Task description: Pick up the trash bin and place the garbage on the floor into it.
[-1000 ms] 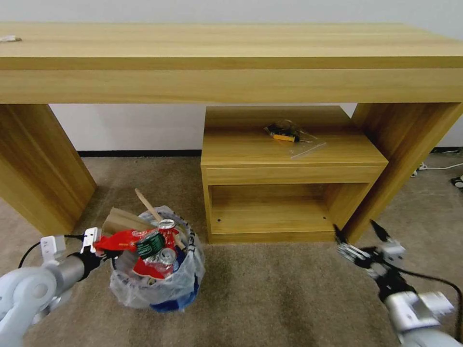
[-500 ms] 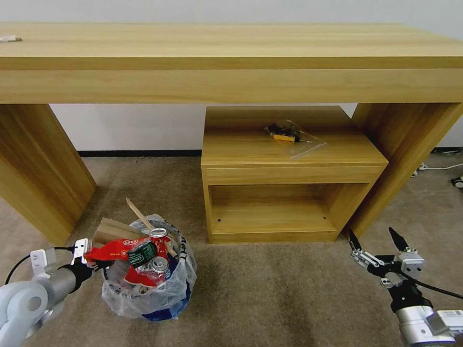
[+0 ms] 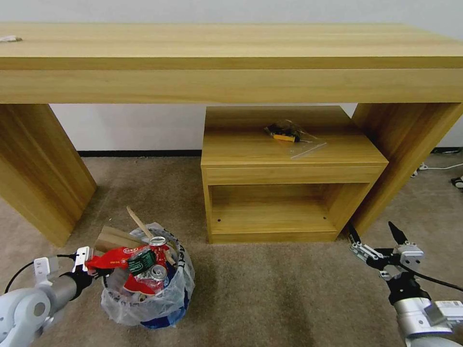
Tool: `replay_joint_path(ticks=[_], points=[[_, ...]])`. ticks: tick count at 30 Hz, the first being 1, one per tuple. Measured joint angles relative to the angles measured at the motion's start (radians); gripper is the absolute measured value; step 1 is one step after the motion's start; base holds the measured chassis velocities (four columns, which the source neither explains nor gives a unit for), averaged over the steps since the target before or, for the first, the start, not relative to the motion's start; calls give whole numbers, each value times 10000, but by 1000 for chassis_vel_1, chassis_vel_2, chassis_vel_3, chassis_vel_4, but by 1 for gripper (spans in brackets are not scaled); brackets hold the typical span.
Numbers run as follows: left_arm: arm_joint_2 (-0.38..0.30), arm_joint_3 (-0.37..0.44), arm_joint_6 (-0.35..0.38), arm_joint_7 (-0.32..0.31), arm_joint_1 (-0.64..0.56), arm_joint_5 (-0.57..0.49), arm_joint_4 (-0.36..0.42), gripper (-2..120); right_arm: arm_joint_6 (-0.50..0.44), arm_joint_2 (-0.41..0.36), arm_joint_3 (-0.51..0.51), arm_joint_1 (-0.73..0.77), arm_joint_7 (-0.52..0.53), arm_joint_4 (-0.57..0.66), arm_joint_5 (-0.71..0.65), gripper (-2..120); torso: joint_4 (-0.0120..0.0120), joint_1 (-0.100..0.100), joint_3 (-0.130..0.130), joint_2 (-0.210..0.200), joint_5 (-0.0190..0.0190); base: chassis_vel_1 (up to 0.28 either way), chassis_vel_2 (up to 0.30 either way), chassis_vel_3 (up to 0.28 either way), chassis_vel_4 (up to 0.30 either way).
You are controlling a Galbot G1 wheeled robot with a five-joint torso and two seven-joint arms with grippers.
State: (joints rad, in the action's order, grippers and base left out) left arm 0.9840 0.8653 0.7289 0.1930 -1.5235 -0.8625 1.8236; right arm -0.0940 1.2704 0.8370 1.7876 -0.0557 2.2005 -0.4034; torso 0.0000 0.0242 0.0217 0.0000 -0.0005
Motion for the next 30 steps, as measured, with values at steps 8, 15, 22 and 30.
replay_joint_path(ticks=[8, 15, 22, 30], points=[[75, -231, -209, 108, 116, 177, -195, 0, 65, 43, -52, -1, 39, 126, -108, 100, 0, -1, -1, 1, 3, 0, 0, 0, 0], [122, -289, -385, 448, 187, 447, -400, 0, 66, 52, -59, -7, 44, 187, -147, 100, 0, -1, -2, 1, 8, 0, 0, 0, 0], [192, -307, -469, 547, 157, 592, -441, 0, 121, 6, -94, -64, 50, 232, -196, 100, 1, -1, -2, 1, 7, 0, 0, 0, 0], [179, -359, -392, 492, 184, 584, -331, 8, 178, -53, -274, -172, 73, 219, -196, 100, -4, 0, 0, -1, -7, 0, 0, 0, 0]])
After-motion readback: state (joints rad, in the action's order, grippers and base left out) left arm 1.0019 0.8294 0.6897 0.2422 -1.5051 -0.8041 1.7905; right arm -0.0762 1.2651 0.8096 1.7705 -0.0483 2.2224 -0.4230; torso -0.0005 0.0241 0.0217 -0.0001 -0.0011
